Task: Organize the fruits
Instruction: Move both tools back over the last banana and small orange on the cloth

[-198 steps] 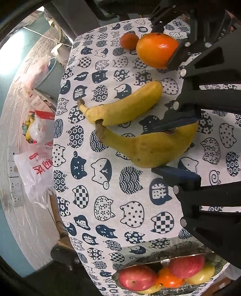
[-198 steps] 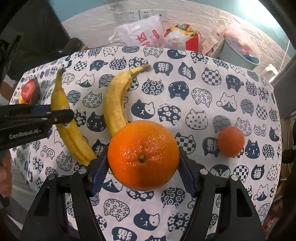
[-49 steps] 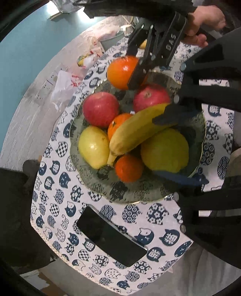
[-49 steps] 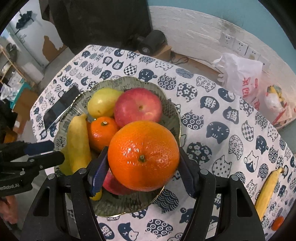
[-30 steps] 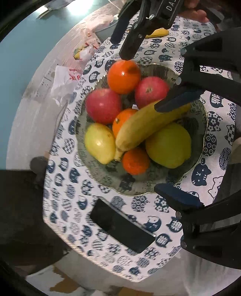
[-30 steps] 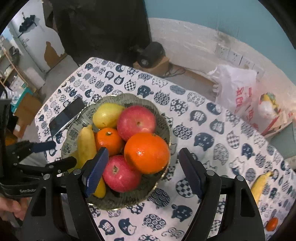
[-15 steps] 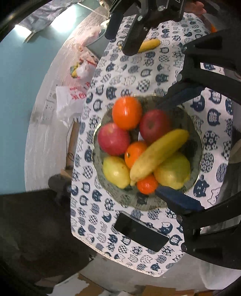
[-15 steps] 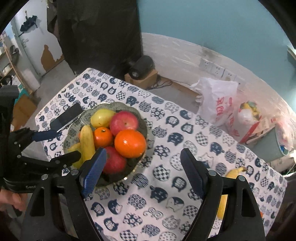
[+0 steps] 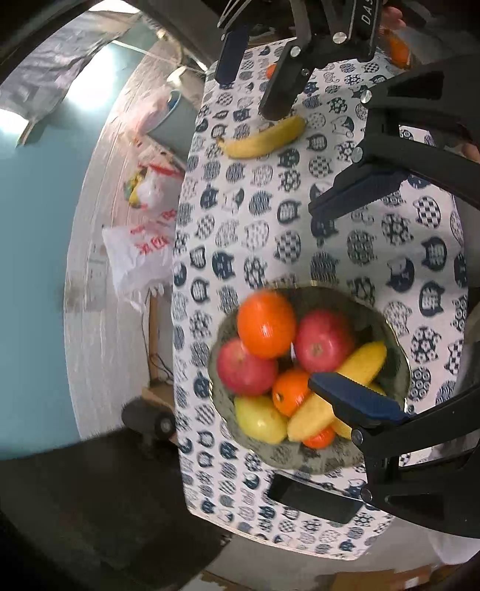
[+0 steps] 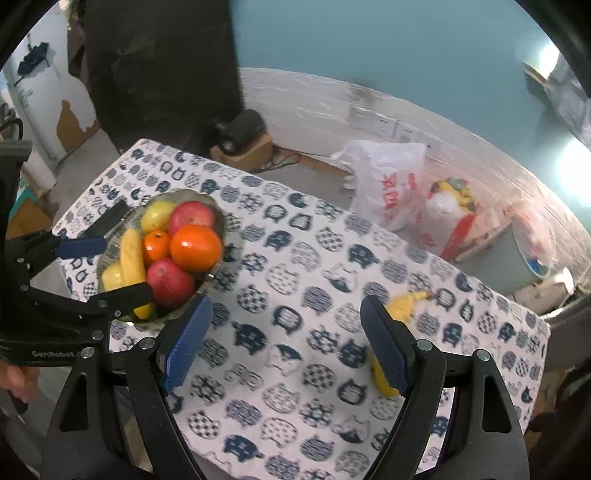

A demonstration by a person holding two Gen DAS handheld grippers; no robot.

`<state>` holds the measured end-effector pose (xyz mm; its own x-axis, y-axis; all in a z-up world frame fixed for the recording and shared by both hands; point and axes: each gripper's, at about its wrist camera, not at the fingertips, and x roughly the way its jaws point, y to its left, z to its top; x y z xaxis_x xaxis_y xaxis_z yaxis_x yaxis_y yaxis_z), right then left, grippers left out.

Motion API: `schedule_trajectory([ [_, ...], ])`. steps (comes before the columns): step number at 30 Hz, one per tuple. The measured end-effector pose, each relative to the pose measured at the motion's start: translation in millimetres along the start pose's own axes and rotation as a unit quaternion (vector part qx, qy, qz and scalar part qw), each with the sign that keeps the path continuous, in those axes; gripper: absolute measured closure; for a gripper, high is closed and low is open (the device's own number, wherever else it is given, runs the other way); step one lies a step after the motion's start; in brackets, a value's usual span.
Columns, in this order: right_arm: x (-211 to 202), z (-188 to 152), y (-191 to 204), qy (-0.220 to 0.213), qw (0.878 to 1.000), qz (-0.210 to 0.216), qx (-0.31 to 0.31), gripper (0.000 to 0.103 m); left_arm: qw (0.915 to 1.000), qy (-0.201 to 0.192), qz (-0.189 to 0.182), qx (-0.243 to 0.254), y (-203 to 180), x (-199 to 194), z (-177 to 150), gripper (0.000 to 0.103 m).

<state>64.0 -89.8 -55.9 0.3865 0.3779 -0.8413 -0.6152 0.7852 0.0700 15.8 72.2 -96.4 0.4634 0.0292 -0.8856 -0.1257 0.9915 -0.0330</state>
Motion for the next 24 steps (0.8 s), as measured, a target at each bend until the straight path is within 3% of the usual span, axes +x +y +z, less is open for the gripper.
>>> schedule_trajectory([
  [24, -35, -65, -145, 0.01, 0.991, -0.078, 0.105, 0.021, 0.9942, 0.013, -0.017, 0.105, -140, 21, 28, 0.017],
])
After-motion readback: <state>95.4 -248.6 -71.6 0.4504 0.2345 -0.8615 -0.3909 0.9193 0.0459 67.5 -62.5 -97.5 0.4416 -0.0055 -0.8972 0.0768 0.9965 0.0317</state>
